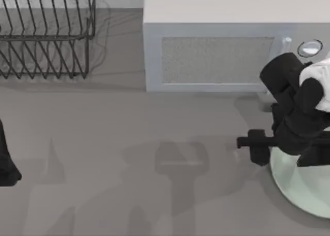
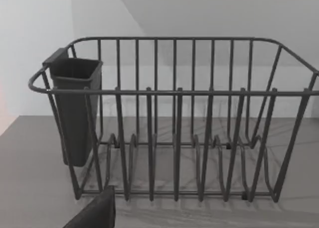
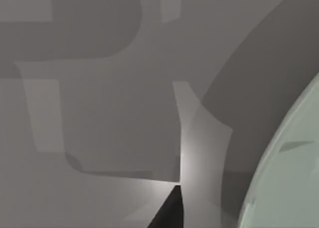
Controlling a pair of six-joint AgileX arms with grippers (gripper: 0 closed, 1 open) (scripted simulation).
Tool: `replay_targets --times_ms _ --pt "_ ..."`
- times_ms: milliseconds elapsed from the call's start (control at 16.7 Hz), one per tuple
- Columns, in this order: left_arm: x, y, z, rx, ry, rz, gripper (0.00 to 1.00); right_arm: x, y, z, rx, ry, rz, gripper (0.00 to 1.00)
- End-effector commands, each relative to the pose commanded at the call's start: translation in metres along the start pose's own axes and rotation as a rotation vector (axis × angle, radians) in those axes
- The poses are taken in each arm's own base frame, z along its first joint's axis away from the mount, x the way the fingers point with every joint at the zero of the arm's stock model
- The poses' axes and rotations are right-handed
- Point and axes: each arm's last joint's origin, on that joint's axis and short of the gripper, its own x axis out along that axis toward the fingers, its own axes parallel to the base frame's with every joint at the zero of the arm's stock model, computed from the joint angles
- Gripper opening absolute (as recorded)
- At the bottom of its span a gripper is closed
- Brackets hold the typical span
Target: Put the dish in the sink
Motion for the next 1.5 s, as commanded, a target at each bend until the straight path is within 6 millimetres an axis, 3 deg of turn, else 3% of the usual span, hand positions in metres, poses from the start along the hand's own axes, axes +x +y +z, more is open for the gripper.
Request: replay_targets --times_ms 300,780,840,1020,1200,1380,1500 --pt "0.000 0.000 0.000 0.000 0.000 0.000 1.00 0.000 0.000 0.000 0.000 0.000 0.000 0.02" --pt "0.000 0.000 0.000 0.000 0.000 0.000 1.00 0.000 0.000 0.000 0.000 0.000 0.000 0.00" --pt "0.000 0.000 0.000 0.000 0.000 0.000 1.00 -0.029 -0.002 0.007 0.010 -0.102 0.035 0.00" --pt "0.000 0.000 0.000 0.000 0.000 0.000 1.00 -0.036 0.008 0.008 0.000 -0.101 0.034 0.00" --pt "0.000 0.000 0.000 0.000 0.000 0.000 1.00 -0.064 0.034 0.011 -0.026 -0.099 0.031 0.00" --pt "0.000 0.000 0.000 0.000 0.000 0.000 1.00 -0.116 0.055 0.015 -0.045 -0.096 0.029 0.00" --pt "0.000 0.000 0.000 0.000 0.000 0.000 1.00 -0.159 0.057 0.015 -0.047 -0.087 0.024 0.00"
